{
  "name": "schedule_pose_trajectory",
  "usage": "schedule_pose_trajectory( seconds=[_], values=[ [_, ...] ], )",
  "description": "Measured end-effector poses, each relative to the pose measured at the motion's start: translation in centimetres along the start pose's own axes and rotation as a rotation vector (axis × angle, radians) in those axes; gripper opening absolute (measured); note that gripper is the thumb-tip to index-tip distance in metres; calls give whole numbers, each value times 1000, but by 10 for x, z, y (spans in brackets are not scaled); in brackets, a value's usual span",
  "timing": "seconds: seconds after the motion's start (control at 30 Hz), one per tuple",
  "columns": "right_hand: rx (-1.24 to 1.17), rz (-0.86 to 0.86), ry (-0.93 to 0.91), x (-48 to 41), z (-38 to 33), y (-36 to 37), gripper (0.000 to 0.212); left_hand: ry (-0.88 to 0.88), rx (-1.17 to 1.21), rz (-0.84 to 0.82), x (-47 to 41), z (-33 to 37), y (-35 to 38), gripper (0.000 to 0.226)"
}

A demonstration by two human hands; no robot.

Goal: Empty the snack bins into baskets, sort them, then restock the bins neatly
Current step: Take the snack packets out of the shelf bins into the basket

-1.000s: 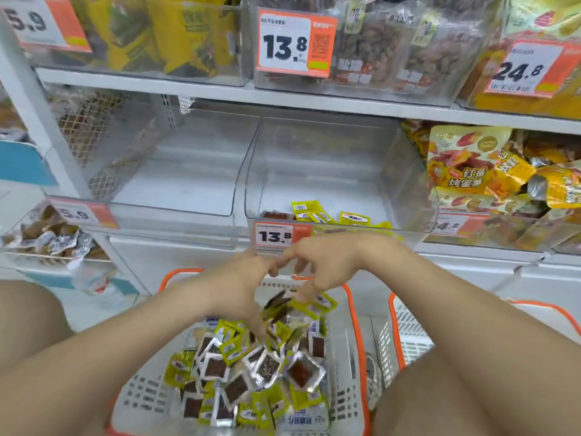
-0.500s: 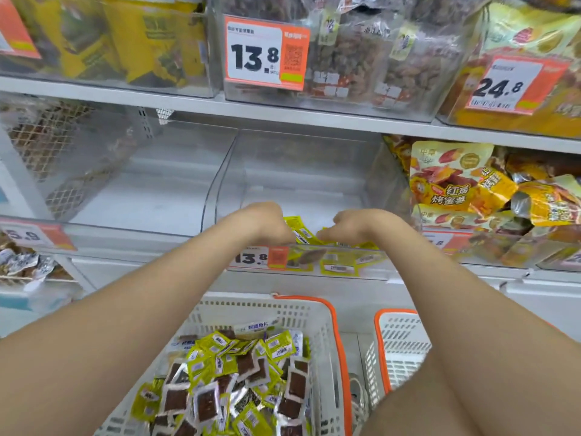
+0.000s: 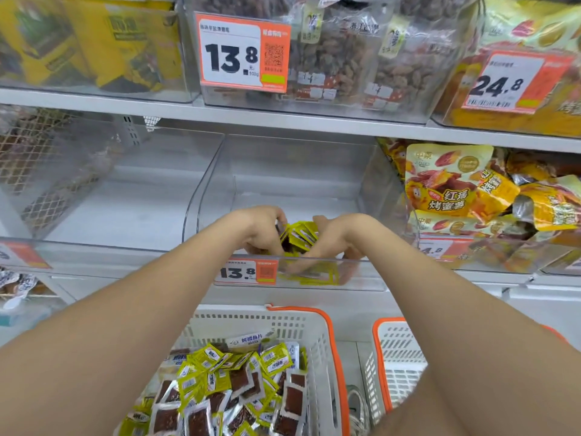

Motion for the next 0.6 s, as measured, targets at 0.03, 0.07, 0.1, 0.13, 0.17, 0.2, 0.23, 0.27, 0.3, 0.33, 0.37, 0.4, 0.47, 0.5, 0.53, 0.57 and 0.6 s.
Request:
schedule_pose_trajectory(
  seconds=[0.03, 0.07, 0.1, 0.13, 0.17, 0.2, 0.23, 0.27, 0.3, 0.33, 0.37, 0.4, 0.47, 0.5, 0.53, 0.57, 0.6],
  values=[
    [91, 52, -9, -3, 0, -1, 159, 19, 63, -11, -2, 2, 1, 71],
    [188, 113, -30, -6, -2, -1, 164, 39, 91, -20, -2, 4, 2, 76],
    [261, 171, -77, -10, -4, -2, 163, 60, 99, -20, -4, 6, 3, 77],
    [310, 210, -135, -12, -7, -1, 158, 79, 94, -15, -4, 8, 3, 74],
    [345, 228, -199, -14, -10, -1, 149, 90, 83, -3, -5, 9, 4, 67],
    [378, 237, -249, -16, -13, -2, 139, 95, 66, 10, -5, 8, 5, 61],
    [397, 245, -284, -18, -14, -3, 127, 100, 50, 24, -4, 8, 6, 56],
    [410, 251, -300, -19, -15, -5, 113, 110, 42, 42, -3, 7, 5, 53],
    [413, 268, -320, -19, -15, -7, 99, 122, 45, 64, -3, 7, 5, 51],
    [412, 293, -337, -21, -15, -8, 85, 136, 54, 93, -2, 6, 3, 49],
    [398, 321, -358, -22, -14, -9, 73, 148, 62, 127, -1, 6, 0, 46],
    [365, 344, -370, -22, -14, -10, 62, 160, 57, 166, 1, 6, -3, 43],
    [257, 397, -381, -22, -11, -14, 46, 186, 20, 248, 4, 5, -8, 39],
    [191, 422, -384, -21, -9, -16, 42, 204, 2, 287, 7, 5, -10, 39],
    [118, 441, -389, -19, -6, -18, 41, 235, -12, 332, 12, 5, -11, 40],
    [32, 463, -410, -16, -4, -20, 38, 277, -28, 386, 18, 5, -13, 41],
    [-67, 481, -437, -12, -2, -23, 34, 325, -41, 444, 25, 5, -14, 41]
  ],
)
Point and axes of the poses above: each hand's wrist, its own x-axis away from the middle knuckle, its own y-axis out of the palm, z = x × y, the point moved 4 cm from there along -x, towards the middle knuckle, and after that the axes turned 1 degree about -z, right-handed, at the moved point
